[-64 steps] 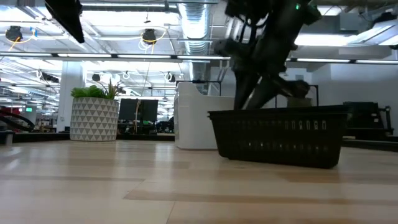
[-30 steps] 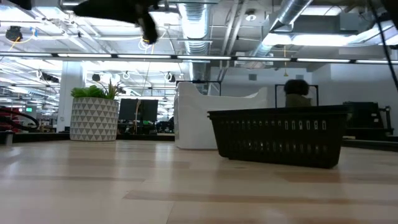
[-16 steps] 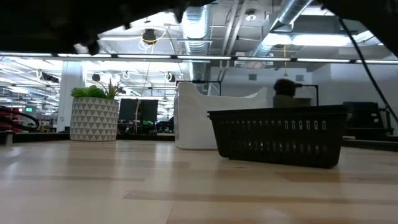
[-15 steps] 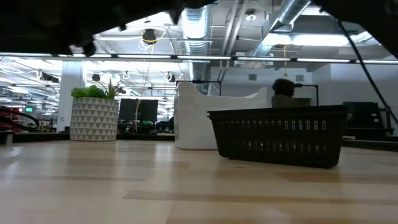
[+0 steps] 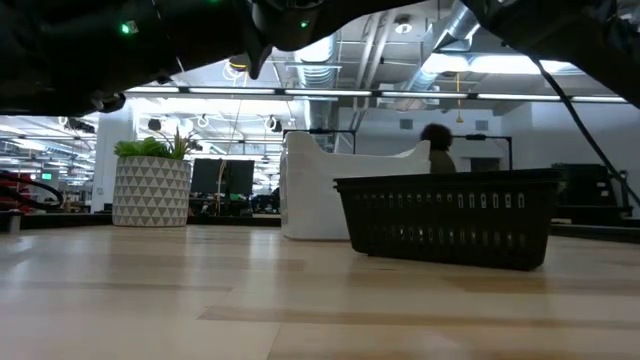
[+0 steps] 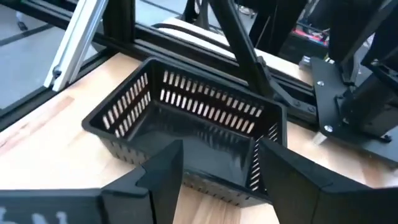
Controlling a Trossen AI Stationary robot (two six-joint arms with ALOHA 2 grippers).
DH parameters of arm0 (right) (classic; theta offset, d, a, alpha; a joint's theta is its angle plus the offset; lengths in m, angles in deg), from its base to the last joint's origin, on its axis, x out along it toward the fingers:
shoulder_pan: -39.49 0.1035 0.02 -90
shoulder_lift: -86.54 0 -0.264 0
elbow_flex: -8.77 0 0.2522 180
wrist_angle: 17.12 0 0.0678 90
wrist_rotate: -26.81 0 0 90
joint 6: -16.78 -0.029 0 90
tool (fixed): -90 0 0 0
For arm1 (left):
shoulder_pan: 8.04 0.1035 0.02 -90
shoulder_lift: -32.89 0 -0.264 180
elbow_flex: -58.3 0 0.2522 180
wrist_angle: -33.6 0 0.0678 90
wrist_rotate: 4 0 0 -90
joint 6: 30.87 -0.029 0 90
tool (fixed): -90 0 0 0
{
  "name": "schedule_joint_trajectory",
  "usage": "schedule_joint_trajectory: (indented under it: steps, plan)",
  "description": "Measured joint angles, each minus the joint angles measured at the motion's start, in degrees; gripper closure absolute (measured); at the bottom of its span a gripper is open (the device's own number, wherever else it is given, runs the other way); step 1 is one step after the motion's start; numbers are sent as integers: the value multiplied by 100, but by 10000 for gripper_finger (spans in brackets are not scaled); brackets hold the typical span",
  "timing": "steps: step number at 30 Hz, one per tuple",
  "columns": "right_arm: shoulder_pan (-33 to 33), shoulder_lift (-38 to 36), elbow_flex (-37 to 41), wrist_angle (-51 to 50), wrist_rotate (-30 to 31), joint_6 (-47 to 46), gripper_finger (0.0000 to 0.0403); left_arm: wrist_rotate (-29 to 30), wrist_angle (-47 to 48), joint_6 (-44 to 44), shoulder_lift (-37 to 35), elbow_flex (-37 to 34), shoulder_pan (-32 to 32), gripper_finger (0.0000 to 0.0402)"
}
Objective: Stack baskets by color
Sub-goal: Stack the left black bin on the black bins
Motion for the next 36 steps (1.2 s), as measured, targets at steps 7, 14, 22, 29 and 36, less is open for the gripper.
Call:
schedule_joint_trajectory:
  steps: [7,14,22,29,36]
  plan:
    - [-84,1,0,68,32,-421,175,339,-97,503,4,0,-64,205]
    - [22,-348,6,-1048,29,-590,175,209,-394,747,360,0,-319,205]
    - [152,-682,8,-1404,27,-745,175,-470,-593,790,1353,-2,-556,205]
    - [223,-686,9,-1508,27,-759,175,-592,-1100,784,2002,-2,-729,205]
    - [221,-683,9,-1617,23,-1039,175,344,-1799,752,2237,-4,-723,205]
